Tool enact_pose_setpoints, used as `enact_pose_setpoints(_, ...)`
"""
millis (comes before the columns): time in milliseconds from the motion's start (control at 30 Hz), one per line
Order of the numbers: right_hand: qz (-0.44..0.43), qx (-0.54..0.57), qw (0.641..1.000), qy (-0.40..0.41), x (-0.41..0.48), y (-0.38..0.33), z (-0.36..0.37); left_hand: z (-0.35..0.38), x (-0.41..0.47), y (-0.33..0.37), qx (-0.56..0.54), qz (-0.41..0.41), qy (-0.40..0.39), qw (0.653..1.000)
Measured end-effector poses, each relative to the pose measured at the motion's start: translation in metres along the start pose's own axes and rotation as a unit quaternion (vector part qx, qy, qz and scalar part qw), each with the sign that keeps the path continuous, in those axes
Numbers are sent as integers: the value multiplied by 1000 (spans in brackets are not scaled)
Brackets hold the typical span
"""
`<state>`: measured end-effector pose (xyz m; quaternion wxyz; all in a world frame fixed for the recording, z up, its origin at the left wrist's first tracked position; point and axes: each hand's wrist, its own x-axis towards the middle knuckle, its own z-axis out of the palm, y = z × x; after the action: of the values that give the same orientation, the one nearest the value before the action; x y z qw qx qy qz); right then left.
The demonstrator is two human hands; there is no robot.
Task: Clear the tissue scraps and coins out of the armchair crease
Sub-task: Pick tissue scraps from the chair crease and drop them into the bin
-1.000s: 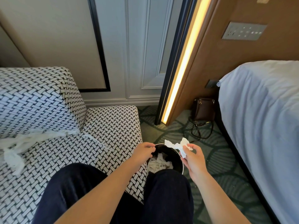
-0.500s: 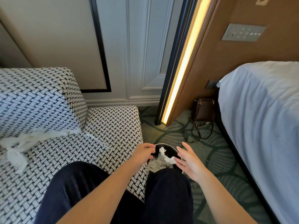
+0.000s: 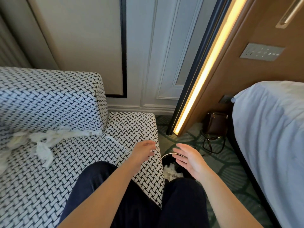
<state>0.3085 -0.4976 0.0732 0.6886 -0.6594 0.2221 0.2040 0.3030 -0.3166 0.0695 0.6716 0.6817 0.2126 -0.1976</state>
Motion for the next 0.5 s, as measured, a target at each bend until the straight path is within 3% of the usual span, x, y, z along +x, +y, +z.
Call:
enact_pose_setpoints(367,-34,-111,990,-86,3,-3,137,-134,-23,-1,-100,43,105,989)
enact_pose_setpoints(500,-57,-220,966,-122,15,16,189,-184,-27,-20,-119,26,152,981)
